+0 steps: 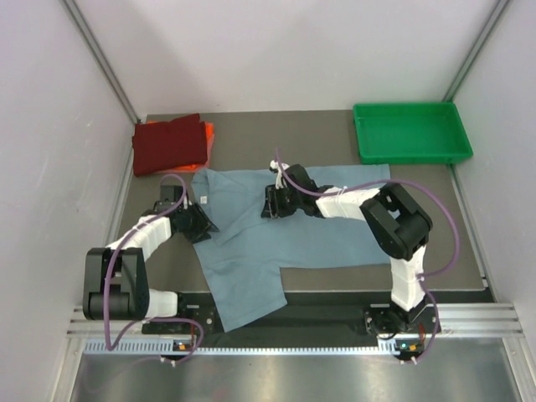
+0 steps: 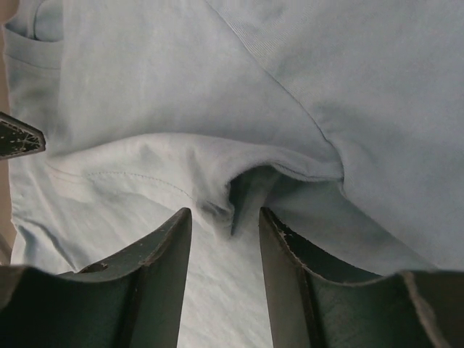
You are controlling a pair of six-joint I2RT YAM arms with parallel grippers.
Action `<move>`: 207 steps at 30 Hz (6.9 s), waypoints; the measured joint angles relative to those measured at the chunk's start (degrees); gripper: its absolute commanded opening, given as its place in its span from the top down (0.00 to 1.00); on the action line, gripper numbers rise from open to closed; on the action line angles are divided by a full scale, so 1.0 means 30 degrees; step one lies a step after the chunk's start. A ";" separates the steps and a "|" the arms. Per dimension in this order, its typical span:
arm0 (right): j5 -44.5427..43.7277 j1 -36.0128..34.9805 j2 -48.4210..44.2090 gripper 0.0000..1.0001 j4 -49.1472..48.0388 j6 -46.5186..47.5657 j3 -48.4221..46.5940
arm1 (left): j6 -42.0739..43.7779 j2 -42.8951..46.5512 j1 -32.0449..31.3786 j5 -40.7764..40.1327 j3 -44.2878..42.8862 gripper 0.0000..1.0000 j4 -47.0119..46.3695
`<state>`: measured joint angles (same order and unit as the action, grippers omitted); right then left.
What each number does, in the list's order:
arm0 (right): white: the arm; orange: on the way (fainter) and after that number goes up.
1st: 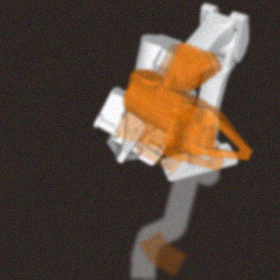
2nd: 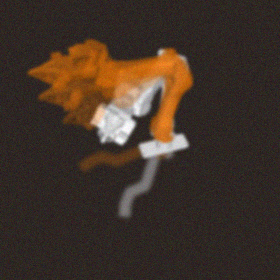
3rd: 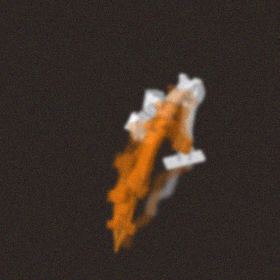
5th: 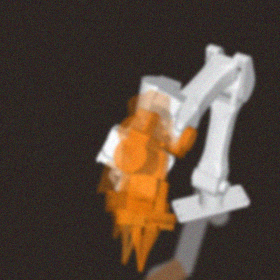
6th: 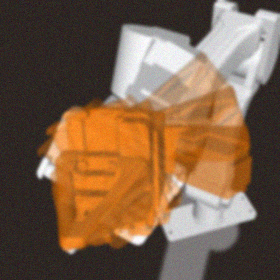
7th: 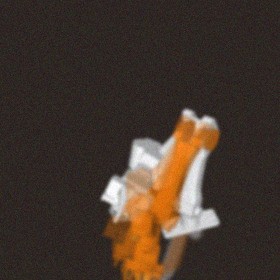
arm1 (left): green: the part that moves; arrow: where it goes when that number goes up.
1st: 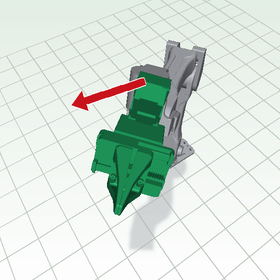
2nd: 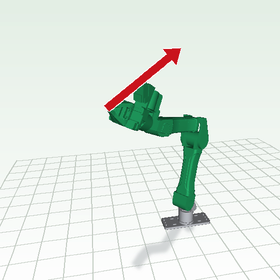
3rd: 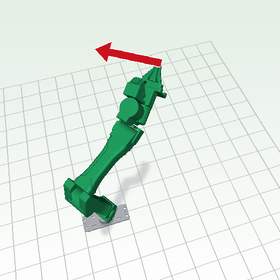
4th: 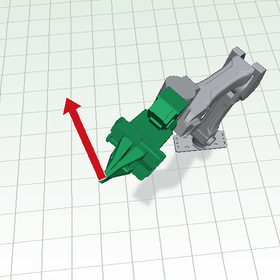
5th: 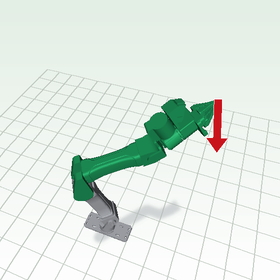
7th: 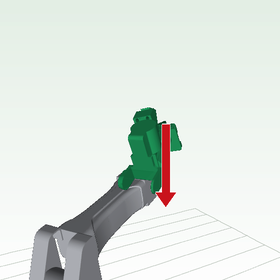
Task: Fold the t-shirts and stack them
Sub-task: Fold the tshirt
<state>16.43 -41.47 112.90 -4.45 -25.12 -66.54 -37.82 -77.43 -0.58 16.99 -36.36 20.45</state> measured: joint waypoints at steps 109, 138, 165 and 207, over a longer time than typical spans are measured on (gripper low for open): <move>0.2426 0.0401 -0.2317 1.00 0.2441 -0.0772 0.1829 | -0.3585 0.3184 -0.4772 -0.2987 0.0809 1.00 0.3395; 0.2390 0.0656 -0.2339 0.79 0.2943 -0.0291 0.2055 | -0.4656 0.2608 -0.6200 -0.4029 -0.0262 0.52 0.4721; 0.0357 0.6047 -0.0984 1.00 0.5668 0.0576 -0.0867 | 0.1268 -0.9602 -0.1166 -0.7949 -1.2386 0.57 -0.1457; -0.1435 0.9340 -0.5384 0.78 0.7257 0.0379 0.2244 | 0.0801 -0.5574 -0.3308 -0.8488 -0.9734 0.50 0.0729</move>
<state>12.12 -13.45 96.75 17.32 -23.99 -59.81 -35.42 -94.15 -10.50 -8.47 -65.56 22.63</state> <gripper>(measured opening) 0.224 0.503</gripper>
